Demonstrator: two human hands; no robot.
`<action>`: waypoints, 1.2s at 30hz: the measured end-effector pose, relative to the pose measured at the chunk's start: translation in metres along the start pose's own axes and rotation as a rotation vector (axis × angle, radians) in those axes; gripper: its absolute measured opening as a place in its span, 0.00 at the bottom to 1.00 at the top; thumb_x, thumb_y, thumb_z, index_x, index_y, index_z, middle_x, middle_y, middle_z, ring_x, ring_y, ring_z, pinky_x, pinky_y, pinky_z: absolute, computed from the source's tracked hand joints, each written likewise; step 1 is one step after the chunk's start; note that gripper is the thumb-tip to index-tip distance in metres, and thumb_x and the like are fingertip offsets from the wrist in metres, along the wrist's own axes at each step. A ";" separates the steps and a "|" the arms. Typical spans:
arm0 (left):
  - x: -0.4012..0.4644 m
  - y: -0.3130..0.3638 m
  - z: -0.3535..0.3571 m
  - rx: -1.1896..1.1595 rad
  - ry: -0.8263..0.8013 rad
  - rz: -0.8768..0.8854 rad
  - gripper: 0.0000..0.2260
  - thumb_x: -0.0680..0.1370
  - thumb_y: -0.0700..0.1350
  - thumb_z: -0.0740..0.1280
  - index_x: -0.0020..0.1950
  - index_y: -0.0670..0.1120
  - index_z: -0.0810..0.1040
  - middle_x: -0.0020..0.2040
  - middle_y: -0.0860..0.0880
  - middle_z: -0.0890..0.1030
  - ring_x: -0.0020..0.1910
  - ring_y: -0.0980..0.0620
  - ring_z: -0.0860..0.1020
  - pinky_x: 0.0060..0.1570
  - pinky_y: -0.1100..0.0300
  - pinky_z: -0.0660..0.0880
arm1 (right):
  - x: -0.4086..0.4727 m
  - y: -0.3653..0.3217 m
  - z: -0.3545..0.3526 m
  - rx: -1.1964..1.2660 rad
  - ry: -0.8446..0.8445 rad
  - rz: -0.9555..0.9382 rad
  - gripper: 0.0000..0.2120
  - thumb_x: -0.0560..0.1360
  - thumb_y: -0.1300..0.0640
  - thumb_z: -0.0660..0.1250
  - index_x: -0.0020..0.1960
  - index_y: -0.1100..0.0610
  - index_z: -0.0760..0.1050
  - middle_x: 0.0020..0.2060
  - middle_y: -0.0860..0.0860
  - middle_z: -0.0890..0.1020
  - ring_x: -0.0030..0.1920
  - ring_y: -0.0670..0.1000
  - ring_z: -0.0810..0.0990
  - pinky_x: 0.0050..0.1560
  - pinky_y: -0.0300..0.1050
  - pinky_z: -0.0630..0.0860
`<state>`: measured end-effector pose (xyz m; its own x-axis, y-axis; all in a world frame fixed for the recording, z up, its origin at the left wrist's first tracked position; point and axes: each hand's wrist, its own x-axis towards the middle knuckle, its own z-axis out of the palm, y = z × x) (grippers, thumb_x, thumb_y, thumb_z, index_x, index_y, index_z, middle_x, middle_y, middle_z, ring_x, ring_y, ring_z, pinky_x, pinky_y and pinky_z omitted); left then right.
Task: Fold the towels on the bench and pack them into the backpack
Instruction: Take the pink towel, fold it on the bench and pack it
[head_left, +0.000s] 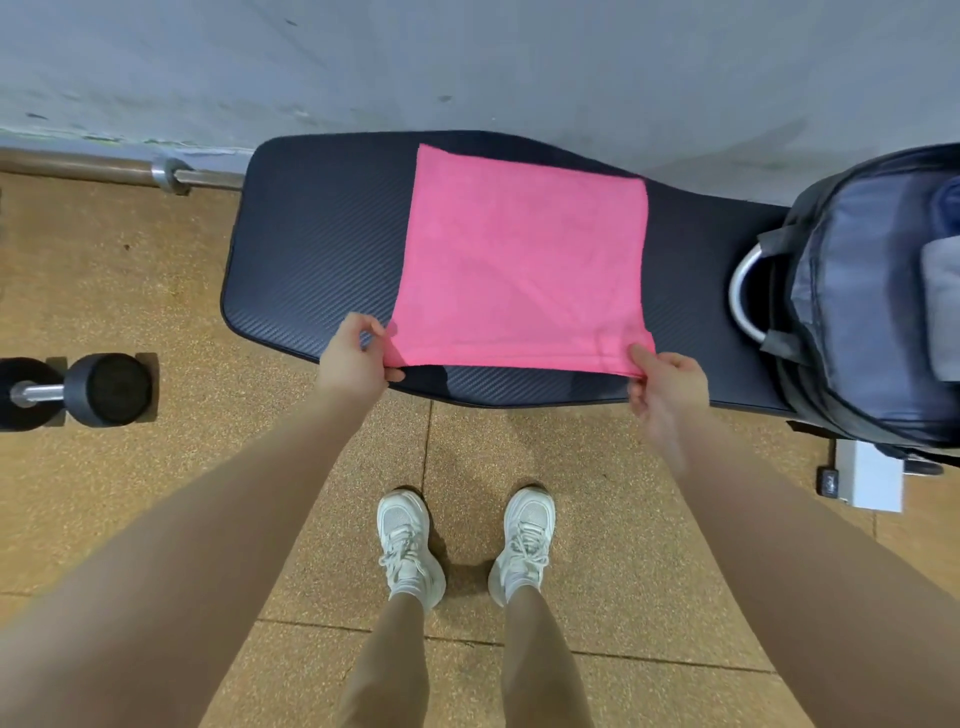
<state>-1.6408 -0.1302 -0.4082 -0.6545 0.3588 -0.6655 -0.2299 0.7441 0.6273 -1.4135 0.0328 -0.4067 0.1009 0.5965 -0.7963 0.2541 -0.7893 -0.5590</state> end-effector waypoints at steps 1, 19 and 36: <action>-0.005 0.002 -0.006 0.024 -0.056 -0.006 0.13 0.81 0.37 0.54 0.41 0.51 0.69 0.40 0.46 0.77 0.30 0.52 0.75 0.33 0.60 0.69 | -0.008 -0.003 -0.004 0.022 -0.009 0.046 0.07 0.76 0.61 0.65 0.42 0.56 0.67 0.29 0.49 0.71 0.21 0.43 0.67 0.19 0.34 0.65; 0.029 0.063 -0.035 0.578 -0.230 0.397 0.07 0.75 0.42 0.67 0.49 0.42 0.83 0.43 0.49 0.76 0.40 0.55 0.72 0.40 0.64 0.68 | -0.016 -0.035 -0.008 -0.684 0.019 -0.294 0.05 0.73 0.59 0.66 0.46 0.60 0.78 0.36 0.53 0.76 0.32 0.51 0.71 0.31 0.41 0.65; 0.149 0.112 0.038 0.532 -0.007 0.373 0.09 0.79 0.45 0.59 0.55 0.43 0.76 0.45 0.46 0.77 0.43 0.49 0.73 0.42 0.58 0.68 | 0.107 -0.085 0.050 -0.786 0.016 -0.504 0.18 0.80 0.58 0.56 0.31 0.54 0.57 0.29 0.48 0.65 0.29 0.45 0.62 0.28 0.35 0.63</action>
<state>-1.7374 0.0282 -0.4524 -0.6162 0.6493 -0.4457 0.4008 0.7457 0.5322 -1.4719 0.1562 -0.4563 -0.1866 0.8483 -0.4955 0.8486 -0.1149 -0.5163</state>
